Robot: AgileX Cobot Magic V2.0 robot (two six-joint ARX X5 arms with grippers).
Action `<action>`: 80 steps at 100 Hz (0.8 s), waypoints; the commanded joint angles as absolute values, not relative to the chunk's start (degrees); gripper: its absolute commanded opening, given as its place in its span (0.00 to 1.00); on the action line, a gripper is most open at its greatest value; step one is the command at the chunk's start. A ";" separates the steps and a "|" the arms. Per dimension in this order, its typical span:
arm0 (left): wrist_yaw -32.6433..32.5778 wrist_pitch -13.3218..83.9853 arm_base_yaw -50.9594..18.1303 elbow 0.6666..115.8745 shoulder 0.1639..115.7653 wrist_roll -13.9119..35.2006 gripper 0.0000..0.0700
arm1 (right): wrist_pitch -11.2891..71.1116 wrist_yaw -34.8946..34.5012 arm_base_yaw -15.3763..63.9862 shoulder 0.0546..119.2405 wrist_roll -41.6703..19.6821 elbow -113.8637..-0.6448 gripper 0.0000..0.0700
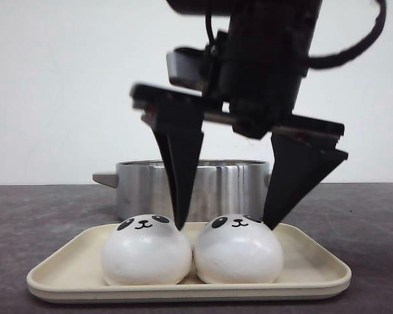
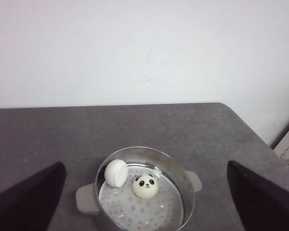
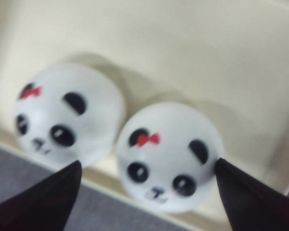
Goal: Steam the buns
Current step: 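Reach the right gripper down and grasp the front panda bun, then lift the bun with the right gripper and carry it over the pot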
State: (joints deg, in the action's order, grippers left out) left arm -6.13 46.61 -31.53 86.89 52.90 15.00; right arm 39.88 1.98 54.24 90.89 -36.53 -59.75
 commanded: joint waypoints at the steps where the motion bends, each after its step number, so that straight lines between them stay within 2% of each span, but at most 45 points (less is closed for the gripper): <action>1: -6.37 46.68 -31.94 87.94 53.32 14.39 1.00 | 39.40 3.51 54.35 92.62 -37.54 -60.31 0.77; 7: -6.37 47.05 -31.97 87.92 53.32 14.39 1.00 | 39.48 4.62 54.08 93.21 -37.54 -60.31 0.74; 19: -6.37 47.18 -32.05 87.92 53.32 14.39 1.00 | 39.48 4.32 53.84 94.15 -37.52 -60.31 0.57; 42: -6.39 47.16 -32.27 87.92 53.34 14.37 1.00 | 39.46 2.33 53.93 95.83 -37.54 -60.31 0.55; 44: -6.39 47.16 -32.27 87.92 53.34 14.37 1.00 | 39.51 2.07 53.91 95.92 -37.54 -60.31 0.51; 48: -6.39 47.16 -32.27 87.92 53.34 14.37 1.00 | 39.81 1.65 53.89 95.98 -37.50 -60.31 0.33; 52: -6.42 47.16 -32.27 87.92 53.34 14.37 1.00 | 39.86 1.52 53.89 96.03 -36.97 -60.31 0.01; 80: -6.42 47.16 -32.27 87.92 53.34 14.35 1.00 | 39.70 1.83 53.91 92.71 -35.99 -62.19 0.03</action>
